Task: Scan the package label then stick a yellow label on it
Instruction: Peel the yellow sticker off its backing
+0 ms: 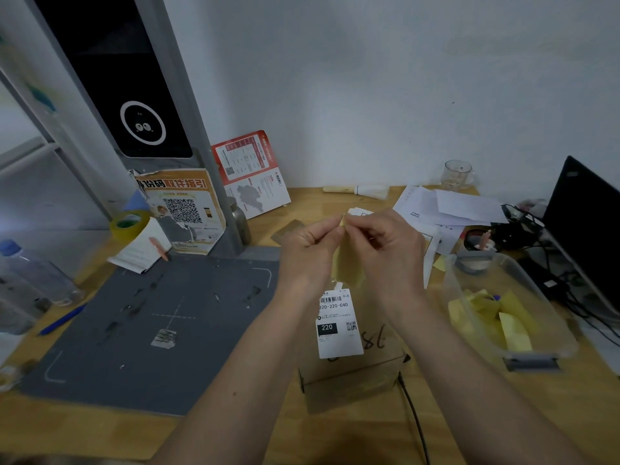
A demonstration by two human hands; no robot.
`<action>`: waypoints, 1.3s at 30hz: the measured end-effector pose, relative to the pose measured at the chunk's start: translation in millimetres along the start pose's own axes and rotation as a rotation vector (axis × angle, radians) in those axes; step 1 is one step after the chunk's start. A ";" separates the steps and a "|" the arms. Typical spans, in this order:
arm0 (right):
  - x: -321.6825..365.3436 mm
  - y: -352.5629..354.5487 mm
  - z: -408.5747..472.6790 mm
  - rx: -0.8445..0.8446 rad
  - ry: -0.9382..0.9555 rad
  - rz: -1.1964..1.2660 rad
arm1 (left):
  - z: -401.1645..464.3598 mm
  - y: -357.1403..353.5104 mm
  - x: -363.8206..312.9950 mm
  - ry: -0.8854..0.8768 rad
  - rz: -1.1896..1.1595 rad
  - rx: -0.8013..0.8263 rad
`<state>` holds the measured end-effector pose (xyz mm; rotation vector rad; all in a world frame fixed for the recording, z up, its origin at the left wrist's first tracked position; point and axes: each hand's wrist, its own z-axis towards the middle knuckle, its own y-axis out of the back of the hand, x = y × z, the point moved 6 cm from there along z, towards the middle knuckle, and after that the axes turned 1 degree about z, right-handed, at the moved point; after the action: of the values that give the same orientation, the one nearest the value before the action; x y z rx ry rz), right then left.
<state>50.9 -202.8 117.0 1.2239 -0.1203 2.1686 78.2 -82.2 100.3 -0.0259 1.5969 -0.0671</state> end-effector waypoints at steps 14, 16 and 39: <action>3.6 -3.4 2.6 -0.052 0.099 -0.072 | -3.3 -0.5 -7.3 -0.041 0.024 0.019; 3.9 -3.5 1.9 -0.071 0.136 -0.096 | -4.0 -1.3 -6.9 -0.043 0.025 0.021; -3.8 -4.8 1.6 -0.088 0.127 -0.106 | 1.0 -1.8 0.6 -0.005 0.000 0.021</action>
<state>56.2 -201.4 113.8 1.0176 -0.0931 2.1192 79.2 -84.1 99.8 -0.0098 1.5907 -0.0838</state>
